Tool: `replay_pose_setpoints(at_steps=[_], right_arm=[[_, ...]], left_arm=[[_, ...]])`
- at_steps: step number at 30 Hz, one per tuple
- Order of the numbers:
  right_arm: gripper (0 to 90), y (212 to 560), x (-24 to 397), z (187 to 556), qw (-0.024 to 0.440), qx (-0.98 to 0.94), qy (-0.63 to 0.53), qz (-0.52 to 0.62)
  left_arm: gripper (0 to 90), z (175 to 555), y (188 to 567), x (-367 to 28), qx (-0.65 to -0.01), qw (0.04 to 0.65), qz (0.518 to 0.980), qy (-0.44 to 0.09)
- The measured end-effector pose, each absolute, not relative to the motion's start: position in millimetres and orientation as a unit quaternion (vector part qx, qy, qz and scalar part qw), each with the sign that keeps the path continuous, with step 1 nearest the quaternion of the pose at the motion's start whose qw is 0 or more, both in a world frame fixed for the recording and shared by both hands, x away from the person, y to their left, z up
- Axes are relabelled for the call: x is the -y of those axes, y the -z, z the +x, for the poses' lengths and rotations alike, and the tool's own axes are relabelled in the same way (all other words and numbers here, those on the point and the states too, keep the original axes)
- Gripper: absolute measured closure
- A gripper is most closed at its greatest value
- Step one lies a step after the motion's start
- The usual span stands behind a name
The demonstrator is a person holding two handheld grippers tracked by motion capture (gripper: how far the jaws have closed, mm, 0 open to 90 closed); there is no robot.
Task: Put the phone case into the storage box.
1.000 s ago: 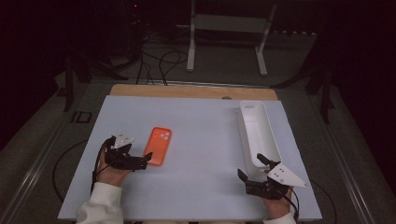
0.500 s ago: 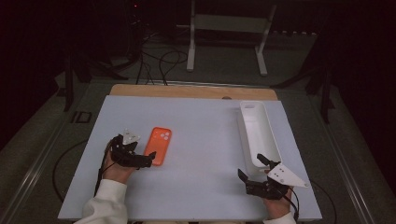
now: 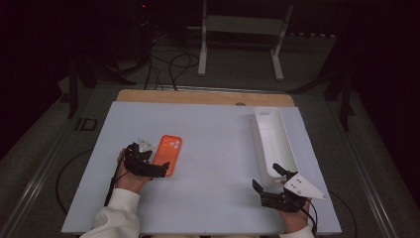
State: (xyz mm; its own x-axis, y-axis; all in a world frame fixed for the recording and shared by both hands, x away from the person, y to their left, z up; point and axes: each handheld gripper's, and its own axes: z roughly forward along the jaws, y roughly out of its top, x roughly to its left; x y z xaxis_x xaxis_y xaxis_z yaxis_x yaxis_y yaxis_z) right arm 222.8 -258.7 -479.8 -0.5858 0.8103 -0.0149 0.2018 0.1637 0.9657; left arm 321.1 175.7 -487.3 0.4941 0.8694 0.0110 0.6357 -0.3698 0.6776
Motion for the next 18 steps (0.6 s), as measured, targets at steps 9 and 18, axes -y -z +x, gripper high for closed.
replay_pose_setpoints(at_steps=[9, 18], right_arm=[[10.1, 479.8, 258.7, 222.6, 0.282, -0.709, -0.539, 0.357], [10.1, 479.9, 258.7, 222.6, 0.283, -0.709, -0.539, 0.357]], left_arm=[[0.0, 324.8, 493.1, -169.5, -0.469, 0.303, 0.81, -0.181], [0.0, 327.9, 496.0, -160.7, -0.468, 0.3, 0.813, -0.175]])
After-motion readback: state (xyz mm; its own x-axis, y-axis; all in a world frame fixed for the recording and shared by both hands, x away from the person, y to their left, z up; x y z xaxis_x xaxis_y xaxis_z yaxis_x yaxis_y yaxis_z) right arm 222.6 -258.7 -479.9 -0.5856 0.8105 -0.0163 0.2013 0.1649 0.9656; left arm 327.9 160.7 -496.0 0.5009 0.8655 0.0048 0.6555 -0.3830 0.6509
